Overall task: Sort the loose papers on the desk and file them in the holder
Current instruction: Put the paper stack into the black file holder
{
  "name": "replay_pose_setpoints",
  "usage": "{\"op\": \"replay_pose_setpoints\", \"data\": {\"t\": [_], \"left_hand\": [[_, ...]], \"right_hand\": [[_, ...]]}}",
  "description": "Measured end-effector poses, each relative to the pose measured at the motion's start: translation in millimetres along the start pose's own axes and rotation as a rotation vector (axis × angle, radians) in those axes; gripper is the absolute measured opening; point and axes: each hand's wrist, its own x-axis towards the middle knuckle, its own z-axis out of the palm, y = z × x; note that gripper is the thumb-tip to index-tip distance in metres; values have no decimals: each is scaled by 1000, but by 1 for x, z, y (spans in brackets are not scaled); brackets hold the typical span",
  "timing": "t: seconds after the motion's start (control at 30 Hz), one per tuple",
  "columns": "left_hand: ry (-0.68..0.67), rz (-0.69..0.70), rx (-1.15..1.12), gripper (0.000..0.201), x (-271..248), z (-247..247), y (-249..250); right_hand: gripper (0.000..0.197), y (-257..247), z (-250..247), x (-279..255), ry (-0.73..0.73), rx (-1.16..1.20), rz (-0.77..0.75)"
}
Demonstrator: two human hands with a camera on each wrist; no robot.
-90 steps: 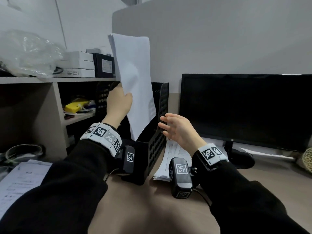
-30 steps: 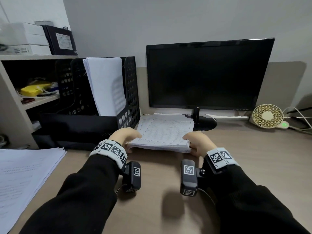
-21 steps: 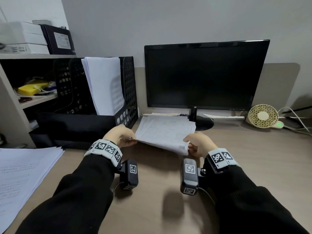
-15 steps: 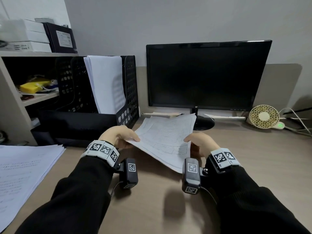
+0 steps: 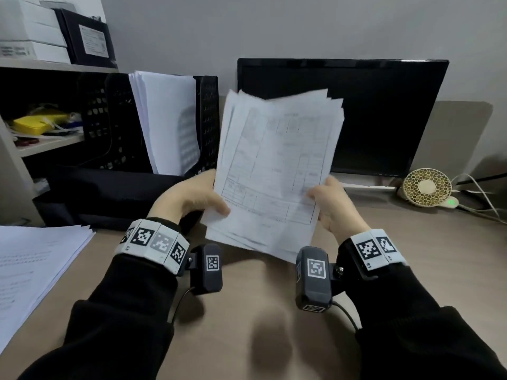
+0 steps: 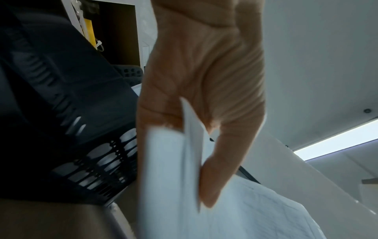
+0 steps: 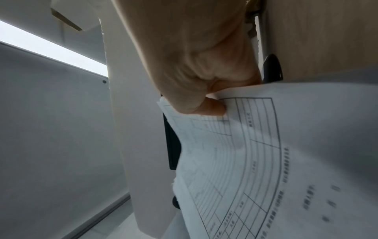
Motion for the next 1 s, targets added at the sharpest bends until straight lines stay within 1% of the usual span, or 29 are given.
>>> {"op": "replay_pose_setpoints", "data": {"t": [0.07,0.13,0.2,0.23,0.27,0.3,0.37,0.43,0.6,0.67,0.73,0.8,0.9,0.93,1.0], "left_hand": [[133,99,-85,55,6,-2,2],[361,164,-165,51,13,4,5],[555,202,-238,51,18,11,8],[611,219,-262,45,19,15,11],[639,233,-268,39,19,18,13],[651,251,-276,38,20,19,14],[663,297,-327,49,17,22,16],[692,321,-392,55,15,22,17],[725,318,-410,50,13,22,13],[734,303,-444,47,14,21,10],[738,294,-482,34,15,21,10],[741,325,-503,29,15,23,15],[702,369,-552,26,16,25,25],[670,374,-558,26,17,26,27],[582,318,-514,38,20,32,25]], "right_hand": [[32,-3,-1,2,36,39,-91],[38,-4,2,2,67,53,-180],[37,-3,7,1,88,48,-254],[34,-2,10,1,92,39,-288],[28,-3,12,0,92,26,-323],[23,-2,14,0,91,18,-358],[15,-1,16,1,90,12,-422],[13,0,17,2,78,24,-462],[28,8,17,5,70,53,-441],[25,11,16,4,64,53,-442],[19,10,16,4,55,32,-445],[14,4,19,1,63,1,-490],[12,-9,20,-2,94,2,-603],[12,-11,22,-3,88,-2,-615],[19,-3,26,0,56,-46,-568]]}}
